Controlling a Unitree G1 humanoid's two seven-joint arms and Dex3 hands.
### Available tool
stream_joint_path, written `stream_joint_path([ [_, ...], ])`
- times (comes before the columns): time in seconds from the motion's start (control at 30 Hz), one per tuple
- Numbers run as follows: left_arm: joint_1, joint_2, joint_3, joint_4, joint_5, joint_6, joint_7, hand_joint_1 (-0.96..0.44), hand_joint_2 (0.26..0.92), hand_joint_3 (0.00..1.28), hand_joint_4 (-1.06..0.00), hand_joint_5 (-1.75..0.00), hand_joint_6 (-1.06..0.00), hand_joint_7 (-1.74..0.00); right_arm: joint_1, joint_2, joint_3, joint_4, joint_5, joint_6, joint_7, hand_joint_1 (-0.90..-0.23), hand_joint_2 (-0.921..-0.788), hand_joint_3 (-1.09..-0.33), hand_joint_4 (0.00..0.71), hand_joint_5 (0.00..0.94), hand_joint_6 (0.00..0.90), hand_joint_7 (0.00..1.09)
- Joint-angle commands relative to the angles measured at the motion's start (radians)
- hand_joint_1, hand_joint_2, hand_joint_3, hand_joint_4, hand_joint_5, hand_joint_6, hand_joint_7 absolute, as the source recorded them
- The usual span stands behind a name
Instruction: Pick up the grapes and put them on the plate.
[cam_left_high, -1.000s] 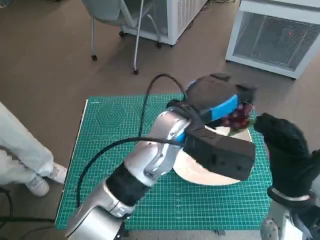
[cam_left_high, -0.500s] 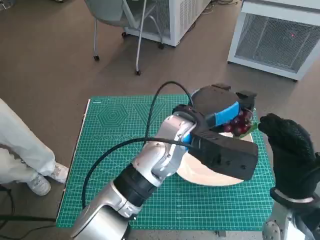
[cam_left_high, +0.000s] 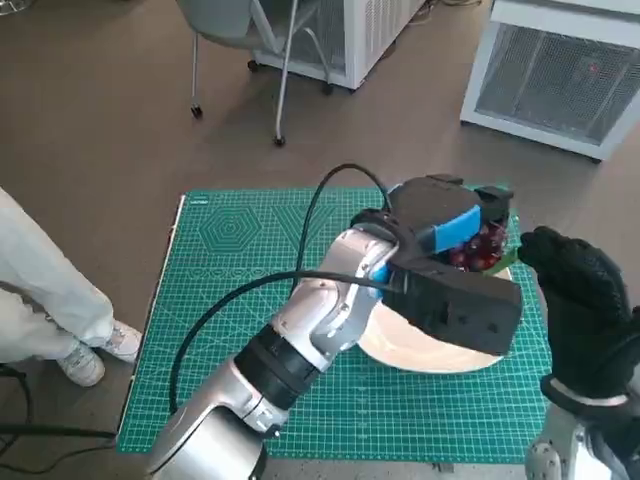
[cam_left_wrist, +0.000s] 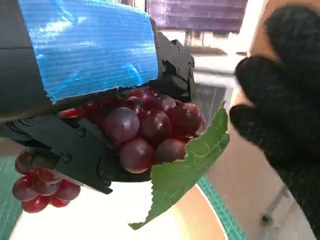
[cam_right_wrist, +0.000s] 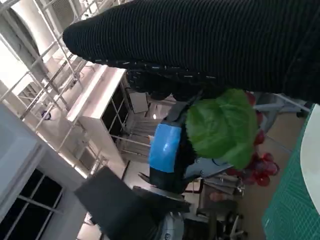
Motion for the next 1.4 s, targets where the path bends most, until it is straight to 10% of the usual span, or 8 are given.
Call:
stream_joint_path([
  [0.03,-0.053,-0.008,0.004,0.039,-0.035,-0.016,-0.063,-0.11,0.839,0.20,-0.41,-0.96,-0.36,-0.81,0.016,0.000,-0.003,0.015,0.000,0.003,-0.003,-0.400,-0.921,-0.573,0.481,0.360,0.247,0.84],
  [0.17,-0.064,-0.006,-0.011,0.068,-0.035,-0.013,-0.097,-0.42,0.851,0.06,-0.21,-0.24,-0.29,-0.19,0.017,0.000,-0.002,0.018,0.000,-0.001,0.000,-0.397,-0.921,-0.574,0.482,0.357,0.246,0.84],
  [0.3,-0.060,-0.011,-0.015,0.082,-0.032,-0.005,-0.100,-0.51,0.882,0.03,-0.13,-0.06,-0.29,-0.06,0.014,0.001,-0.001,0.027,0.001,-0.006,0.004,-0.392,-0.921,-0.577,0.483,0.354,0.246,0.84],
  [0.8,-0.012,0.014,0.010,0.086,-0.061,-0.092,-0.024,-0.47,0.920,0.03,-0.13,-0.01,-0.29,-0.01,0.008,0.007,0.008,0.039,0.000,-0.015,0.004,-0.391,-0.921,-0.584,0.482,0.348,0.242,0.85],
  [1.4,0.223,0.125,0.356,0.078,-0.520,-0.494,-0.090,-0.48,0.921,0.17,-0.25,-0.03,-0.31,-0.01,0.004,0.011,0.013,0.042,0.001,-0.015,0.002,-0.395,-0.921,-0.583,0.483,0.348,0.237,0.86],
])
